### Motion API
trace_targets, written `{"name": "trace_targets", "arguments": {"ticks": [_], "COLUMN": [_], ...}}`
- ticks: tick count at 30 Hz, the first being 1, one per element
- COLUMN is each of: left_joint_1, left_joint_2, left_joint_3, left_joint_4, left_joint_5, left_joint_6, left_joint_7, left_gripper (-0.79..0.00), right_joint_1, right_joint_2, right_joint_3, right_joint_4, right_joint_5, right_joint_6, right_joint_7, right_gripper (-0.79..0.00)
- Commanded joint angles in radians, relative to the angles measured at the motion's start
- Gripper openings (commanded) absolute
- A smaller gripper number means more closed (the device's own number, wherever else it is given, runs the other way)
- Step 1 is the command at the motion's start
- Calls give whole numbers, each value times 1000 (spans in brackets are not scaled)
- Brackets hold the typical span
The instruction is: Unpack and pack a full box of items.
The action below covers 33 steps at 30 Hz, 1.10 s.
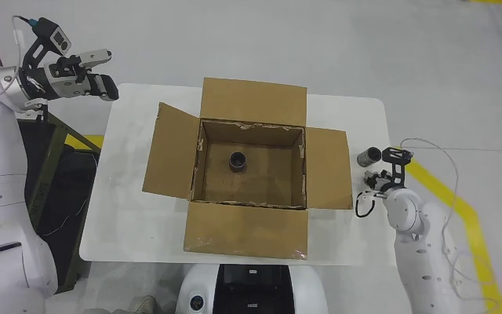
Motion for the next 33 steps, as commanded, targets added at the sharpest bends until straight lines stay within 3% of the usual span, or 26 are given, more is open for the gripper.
{"name": "trace_targets", "arguments": {"ticks": [1,18,25,33], "left_joint_1": [0,0,0,0], "left_joint_2": [0,0,0,0], "left_joint_3": [0,0,0,0], "left_joint_4": [0,0,0,0], "left_joint_5": [0,0,0,0], "left_joint_6": [0,0,0,0], "left_joint_7": [0,0,0,0], "left_gripper": [0,0,0,0], "right_joint_1": [-24,-211,-172,-82], "right_joint_2": [2,10,10,9], "right_joint_3": [10,67,1,-160], "right_joint_4": [-44,-498,-603,-646], "right_joint_5": [-1,-21,-44,-109], "right_joint_6": [3,18,-15,-72], "right_joint_7": [-1,-21,-31,-15], "right_gripper": [-785,-785,-785,-785]}}
